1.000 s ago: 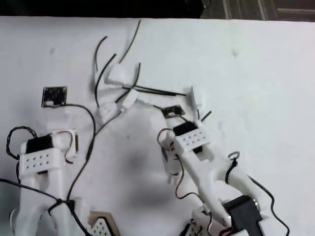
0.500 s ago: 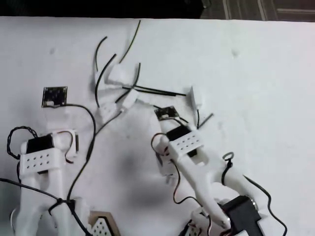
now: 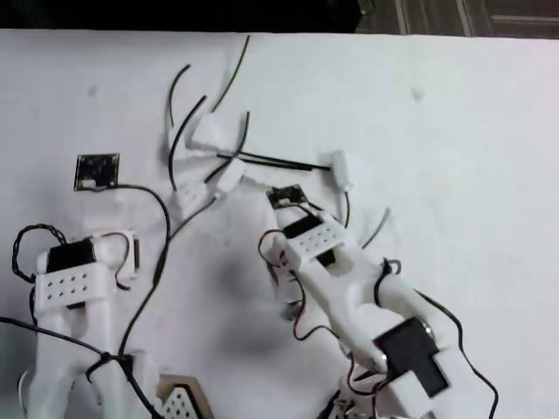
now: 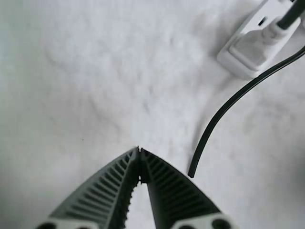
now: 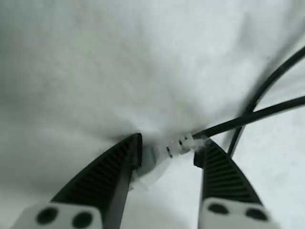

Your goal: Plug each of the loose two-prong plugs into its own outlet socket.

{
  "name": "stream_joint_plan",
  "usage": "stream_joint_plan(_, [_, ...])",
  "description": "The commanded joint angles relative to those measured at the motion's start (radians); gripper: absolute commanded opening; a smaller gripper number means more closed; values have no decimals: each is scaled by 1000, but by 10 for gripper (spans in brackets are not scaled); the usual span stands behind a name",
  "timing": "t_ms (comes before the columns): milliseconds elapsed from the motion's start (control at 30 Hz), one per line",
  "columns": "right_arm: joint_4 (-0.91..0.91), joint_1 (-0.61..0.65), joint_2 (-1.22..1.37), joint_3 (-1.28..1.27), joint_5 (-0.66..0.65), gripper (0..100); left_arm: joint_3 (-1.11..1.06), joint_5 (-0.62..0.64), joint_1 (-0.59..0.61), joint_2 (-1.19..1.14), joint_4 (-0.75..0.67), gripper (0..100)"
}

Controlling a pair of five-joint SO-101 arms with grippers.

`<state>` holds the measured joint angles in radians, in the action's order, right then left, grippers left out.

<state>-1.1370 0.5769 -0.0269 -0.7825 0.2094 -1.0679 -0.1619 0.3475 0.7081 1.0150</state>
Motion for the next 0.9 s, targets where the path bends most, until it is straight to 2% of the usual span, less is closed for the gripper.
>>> stream_joint_plan(0, [-8, 8, 13, 8, 2, 148, 3, 5, 1, 24, -17, 23])
stream_joint_plan(167, [-10, 53, 12, 29, -3, 12, 3, 5, 1, 24, -17, 23])
stream_joint_plan(333, [-18, 91, 10, 40, -3, 17, 2, 5, 1, 24, -17, 23])
stream_joint_plan(433, [-91, 84, 10, 98, -9, 17, 2, 5, 1, 24, -17, 23])
stream_joint_plan(633, [-288, 81, 10, 269, -110, 17, 2, 5, 1, 24, -17, 23])
stream_joint_plan(733, [-269, 58, 10, 328, -181, 17, 2, 5, 1, 24, -17, 23])
stream_joint_plan(867, [-162, 38, 13, 348, -345, 17, 2, 5, 1, 24, -17, 23])
